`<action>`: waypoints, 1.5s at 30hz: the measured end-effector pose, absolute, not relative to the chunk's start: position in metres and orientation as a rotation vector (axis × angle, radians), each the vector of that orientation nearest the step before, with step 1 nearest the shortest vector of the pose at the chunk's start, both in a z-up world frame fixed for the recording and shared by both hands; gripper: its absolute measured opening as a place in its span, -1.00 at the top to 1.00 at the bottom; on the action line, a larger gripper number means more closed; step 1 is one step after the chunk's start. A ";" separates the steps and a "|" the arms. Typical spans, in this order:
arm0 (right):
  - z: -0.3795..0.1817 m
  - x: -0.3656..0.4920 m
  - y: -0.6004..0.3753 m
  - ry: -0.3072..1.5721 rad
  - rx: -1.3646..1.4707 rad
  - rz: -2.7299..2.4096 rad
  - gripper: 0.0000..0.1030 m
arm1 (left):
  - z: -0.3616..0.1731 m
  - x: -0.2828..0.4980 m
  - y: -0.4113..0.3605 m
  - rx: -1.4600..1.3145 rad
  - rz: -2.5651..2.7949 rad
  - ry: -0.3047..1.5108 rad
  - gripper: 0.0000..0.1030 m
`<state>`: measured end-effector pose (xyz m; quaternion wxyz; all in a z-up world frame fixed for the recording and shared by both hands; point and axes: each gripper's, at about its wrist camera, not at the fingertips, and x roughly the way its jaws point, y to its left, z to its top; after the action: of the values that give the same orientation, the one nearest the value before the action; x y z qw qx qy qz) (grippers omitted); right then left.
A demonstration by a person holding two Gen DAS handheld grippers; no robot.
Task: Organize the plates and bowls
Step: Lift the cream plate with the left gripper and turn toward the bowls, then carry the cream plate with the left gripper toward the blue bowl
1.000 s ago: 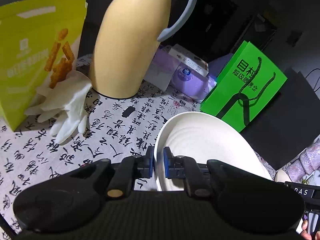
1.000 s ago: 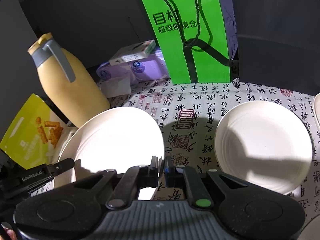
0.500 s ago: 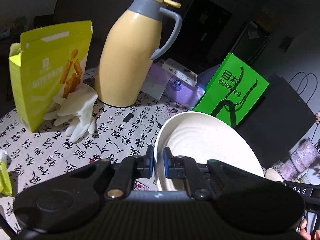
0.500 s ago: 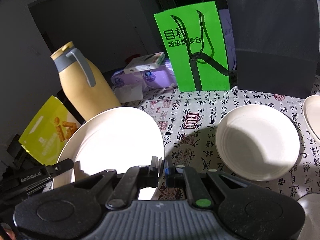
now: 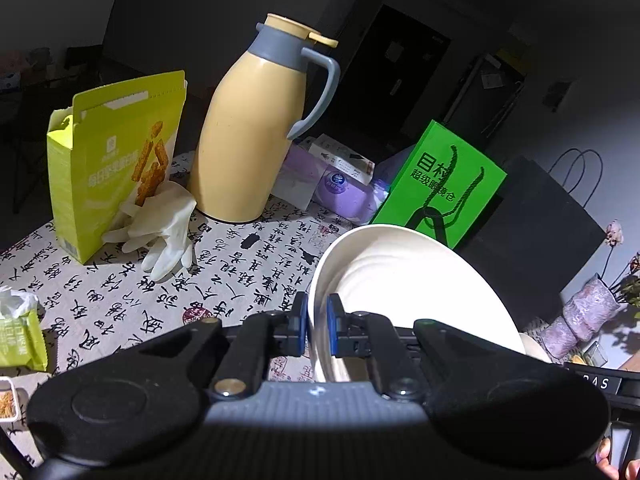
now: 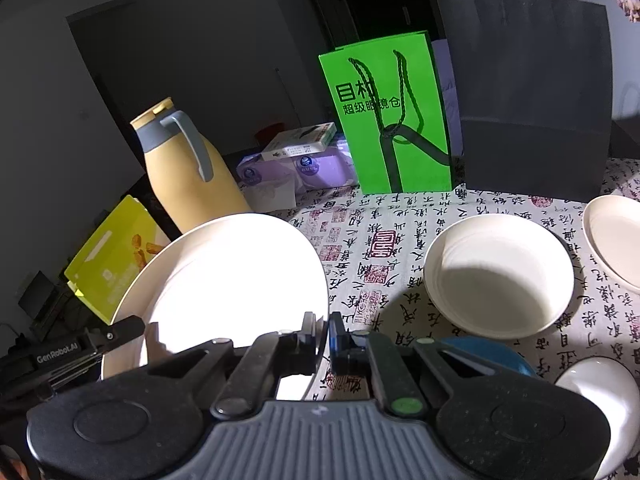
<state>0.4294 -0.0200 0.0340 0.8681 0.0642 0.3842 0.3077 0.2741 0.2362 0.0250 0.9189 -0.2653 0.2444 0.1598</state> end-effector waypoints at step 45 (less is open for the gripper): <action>0.059 0.322 -0.170 0.686 0.203 0.590 0.88 | 0.058 0.189 0.101 -0.427 0.208 0.447 0.80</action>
<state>0.3221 -0.1696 0.0594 0.8943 0.0978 0.3311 0.2847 0.1885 0.1006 0.0577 0.9472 -0.2100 0.2196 0.1022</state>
